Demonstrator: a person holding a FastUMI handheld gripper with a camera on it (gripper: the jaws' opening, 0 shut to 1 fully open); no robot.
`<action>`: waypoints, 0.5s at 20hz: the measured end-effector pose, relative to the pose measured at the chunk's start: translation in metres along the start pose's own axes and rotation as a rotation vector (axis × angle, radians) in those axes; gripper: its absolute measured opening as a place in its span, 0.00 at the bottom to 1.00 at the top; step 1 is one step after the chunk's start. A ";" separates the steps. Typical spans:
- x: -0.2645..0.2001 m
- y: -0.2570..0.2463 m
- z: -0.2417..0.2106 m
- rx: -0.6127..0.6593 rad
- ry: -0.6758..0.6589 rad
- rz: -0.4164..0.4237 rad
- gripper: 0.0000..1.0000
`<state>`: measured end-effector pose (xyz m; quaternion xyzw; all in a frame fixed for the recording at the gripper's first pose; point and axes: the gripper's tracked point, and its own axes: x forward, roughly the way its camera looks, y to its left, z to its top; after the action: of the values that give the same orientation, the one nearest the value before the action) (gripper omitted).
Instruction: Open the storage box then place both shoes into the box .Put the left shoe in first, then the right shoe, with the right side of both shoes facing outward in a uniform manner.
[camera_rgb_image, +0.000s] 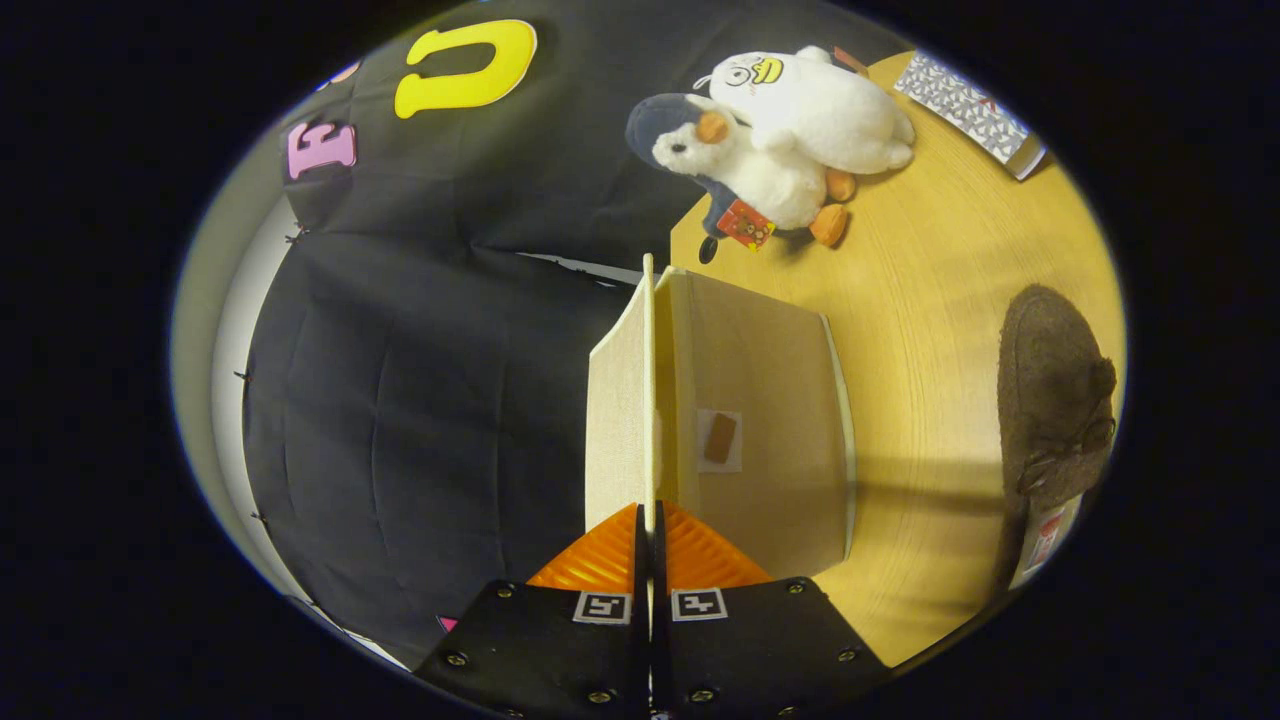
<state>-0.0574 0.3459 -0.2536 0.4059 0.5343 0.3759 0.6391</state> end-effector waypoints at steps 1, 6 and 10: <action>-0.001 0.005 0.000 -0.011 -0.005 -0.015 0.00; -0.005 0.064 0.005 -0.067 -0.023 0.010 0.01; 0.009 0.112 -0.002 -0.151 -0.005 0.029 0.01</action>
<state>-0.0629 0.3981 -0.1538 0.3651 0.4969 0.4232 0.6639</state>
